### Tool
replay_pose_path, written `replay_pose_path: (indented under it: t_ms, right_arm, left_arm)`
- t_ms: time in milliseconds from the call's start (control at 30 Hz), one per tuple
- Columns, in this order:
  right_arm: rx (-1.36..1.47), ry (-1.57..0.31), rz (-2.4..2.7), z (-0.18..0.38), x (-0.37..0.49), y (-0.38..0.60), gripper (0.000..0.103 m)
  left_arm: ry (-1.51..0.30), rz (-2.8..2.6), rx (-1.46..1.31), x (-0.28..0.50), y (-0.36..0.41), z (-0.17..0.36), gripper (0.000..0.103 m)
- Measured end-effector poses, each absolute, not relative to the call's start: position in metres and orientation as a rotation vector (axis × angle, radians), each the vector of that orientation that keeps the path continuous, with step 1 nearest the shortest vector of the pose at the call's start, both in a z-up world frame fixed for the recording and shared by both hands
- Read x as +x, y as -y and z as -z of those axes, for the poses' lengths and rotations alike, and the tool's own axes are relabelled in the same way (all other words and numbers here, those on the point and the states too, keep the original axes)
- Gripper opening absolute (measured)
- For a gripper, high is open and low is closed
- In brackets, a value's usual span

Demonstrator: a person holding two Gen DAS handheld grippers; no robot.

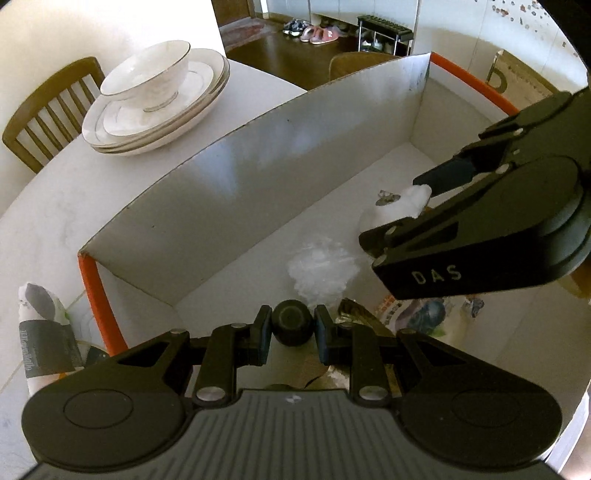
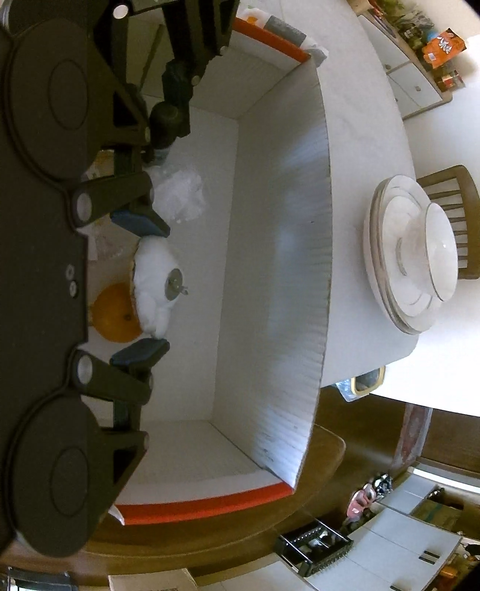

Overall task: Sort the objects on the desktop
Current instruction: 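Open both tools to drop the bottle and white pouch into the box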

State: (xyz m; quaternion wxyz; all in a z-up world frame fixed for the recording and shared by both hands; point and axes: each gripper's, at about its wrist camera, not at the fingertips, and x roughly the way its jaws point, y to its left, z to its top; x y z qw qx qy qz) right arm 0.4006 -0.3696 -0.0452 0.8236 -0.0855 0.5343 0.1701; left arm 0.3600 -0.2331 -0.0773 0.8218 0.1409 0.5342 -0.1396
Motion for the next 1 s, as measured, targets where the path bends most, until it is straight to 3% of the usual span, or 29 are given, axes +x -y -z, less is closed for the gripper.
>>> replay_pose_path:
  t_ms: [300, 1000]
  right_arm:
    - [-0.183, -1.17, -0.365, 0.048, 0.405, 0.37, 0.063]
    - [-0.142, -1.006, -0.489, -0.012, 0.354, 0.402, 0.075]
  left_arm:
    - [-1.135, 0.303, 0.283, 0.354, 0.233, 0.073, 0.023]
    - [-1.033, 0.344, 0.184, 0.329, 0.227, 0.039, 0.023]
